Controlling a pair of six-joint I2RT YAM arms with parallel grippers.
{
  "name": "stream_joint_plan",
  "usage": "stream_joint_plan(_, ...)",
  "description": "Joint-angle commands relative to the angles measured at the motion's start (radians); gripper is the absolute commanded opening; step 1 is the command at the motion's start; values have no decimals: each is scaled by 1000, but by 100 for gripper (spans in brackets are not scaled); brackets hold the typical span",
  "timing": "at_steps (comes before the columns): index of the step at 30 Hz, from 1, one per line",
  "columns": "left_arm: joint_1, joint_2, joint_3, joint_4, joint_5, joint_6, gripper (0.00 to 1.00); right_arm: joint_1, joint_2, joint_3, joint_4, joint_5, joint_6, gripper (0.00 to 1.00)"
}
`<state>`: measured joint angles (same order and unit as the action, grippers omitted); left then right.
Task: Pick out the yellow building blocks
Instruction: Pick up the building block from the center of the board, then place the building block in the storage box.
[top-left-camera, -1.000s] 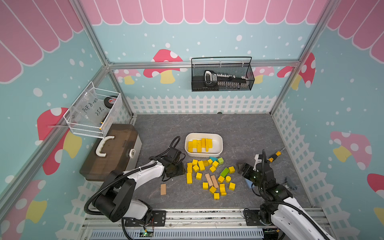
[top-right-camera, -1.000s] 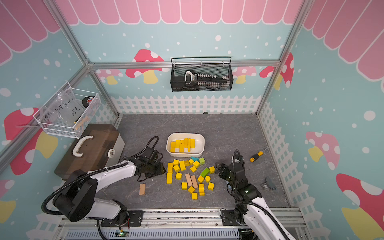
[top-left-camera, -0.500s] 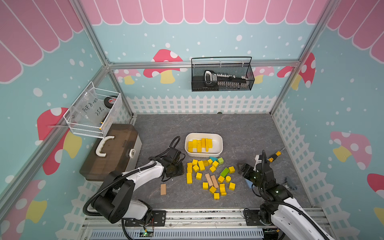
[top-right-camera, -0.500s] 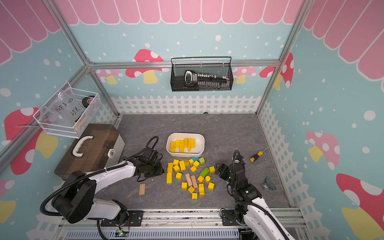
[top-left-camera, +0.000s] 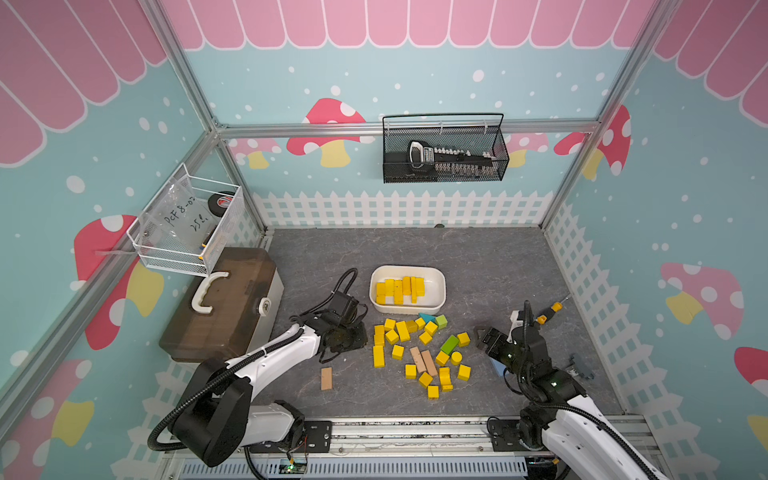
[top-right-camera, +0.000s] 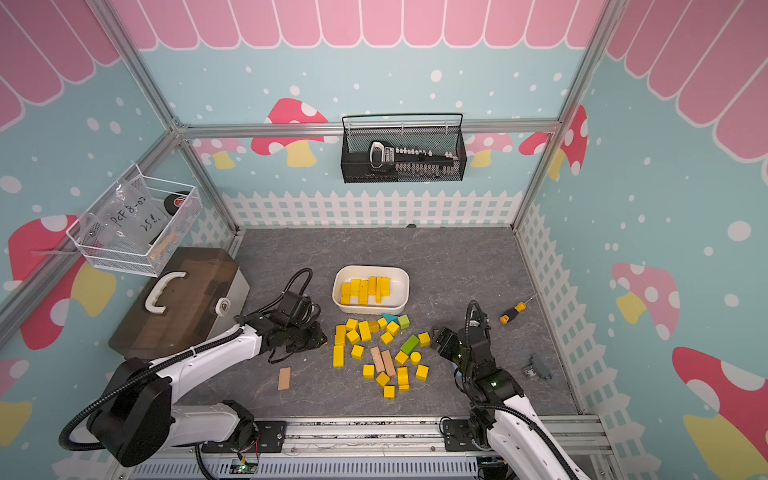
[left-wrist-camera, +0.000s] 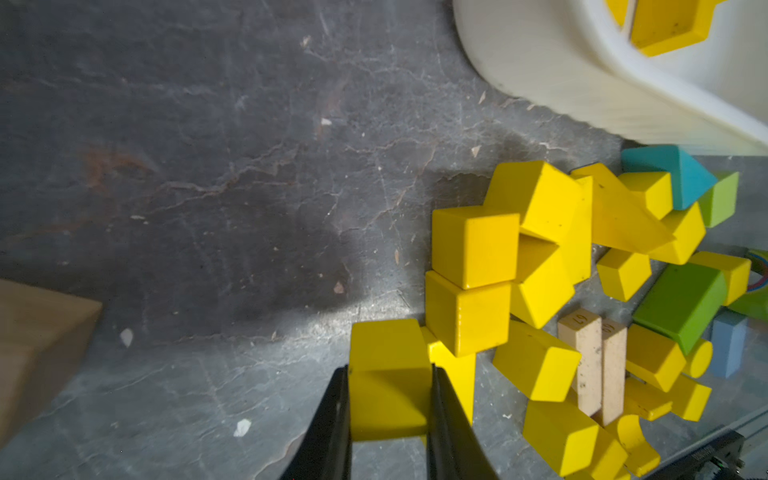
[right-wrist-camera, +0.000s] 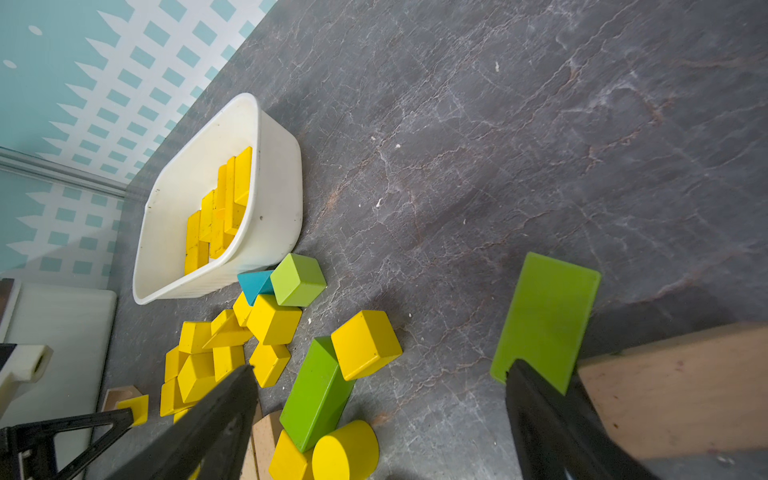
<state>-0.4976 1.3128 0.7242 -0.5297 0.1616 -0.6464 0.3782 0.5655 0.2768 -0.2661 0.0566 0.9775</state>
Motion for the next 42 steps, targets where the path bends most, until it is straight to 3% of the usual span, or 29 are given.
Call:
stream_joint_plan(1,4,-19,84,-43,7,26,4,-7,-13,-13,-25,18,11,93)
stream_joint_plan(11,-35,159,389,-117,1,90,8,-10,-6,-8,-27,18,1,95)
stream_joint_plan(31,-172,945,1286,-309,57,140,10,-19,-3,-5,-25,13,-16,96)
stream_joint_plan(37,-172,1090,1491,-383,55,146,10,-22,0,-3,-24,17,-17,96)
stream_joint_plan(42,-172,1156,1585,-417,45,152,12,-27,8,1,-21,15,-19,96)
